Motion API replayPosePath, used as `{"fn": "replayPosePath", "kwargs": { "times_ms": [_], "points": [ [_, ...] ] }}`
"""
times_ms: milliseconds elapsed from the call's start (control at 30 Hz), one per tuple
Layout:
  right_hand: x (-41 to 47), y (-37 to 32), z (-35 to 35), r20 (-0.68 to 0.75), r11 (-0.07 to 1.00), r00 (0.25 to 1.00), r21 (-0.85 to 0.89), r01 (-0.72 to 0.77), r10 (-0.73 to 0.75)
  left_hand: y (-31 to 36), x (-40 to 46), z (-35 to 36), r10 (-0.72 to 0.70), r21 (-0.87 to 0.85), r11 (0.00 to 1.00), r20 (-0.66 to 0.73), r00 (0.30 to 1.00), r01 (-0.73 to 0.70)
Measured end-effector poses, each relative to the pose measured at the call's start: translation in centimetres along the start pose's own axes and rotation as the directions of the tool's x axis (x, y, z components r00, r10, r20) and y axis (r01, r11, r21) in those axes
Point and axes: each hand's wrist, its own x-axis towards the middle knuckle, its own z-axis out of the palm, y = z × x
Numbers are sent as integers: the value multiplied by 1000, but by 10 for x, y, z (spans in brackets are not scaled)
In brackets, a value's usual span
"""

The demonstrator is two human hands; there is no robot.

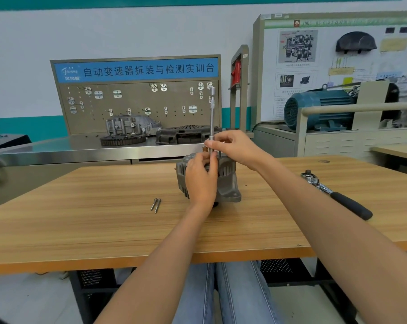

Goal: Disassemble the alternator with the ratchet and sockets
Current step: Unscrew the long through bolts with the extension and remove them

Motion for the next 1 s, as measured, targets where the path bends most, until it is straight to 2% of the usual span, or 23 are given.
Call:
{"fn": "replayPosePath", "kwargs": {
  "times_ms": [100, 200, 567, 833, 1000],
  "points": [
    [0, 1, 2, -54, 998, 998, 63, -30, 33, 1, 1, 1, -36, -3, 999, -10, 999, 36],
    [0, 0, 3, -86, 998, 996, 44, -35, 39, 2, 1, 1, -39, -20, 999, -3, 999, 39],
    [-2, -2, 0, -2, 999, 999, 24, -34, 34, 2, 0, -3, 4, -9, 1000, 10, 1000, -4],
    [-1, -1, 4, -105, 997, 993, 68, -39, 46, 3, 1, 0, -58, -38, 998, 4, 998, 58],
    [-3, -1, 2, -87, 998, 996, 55, -31, 36, 2, -2, -1, -37, -44, 998, 2, 999, 37]
  ]
}}
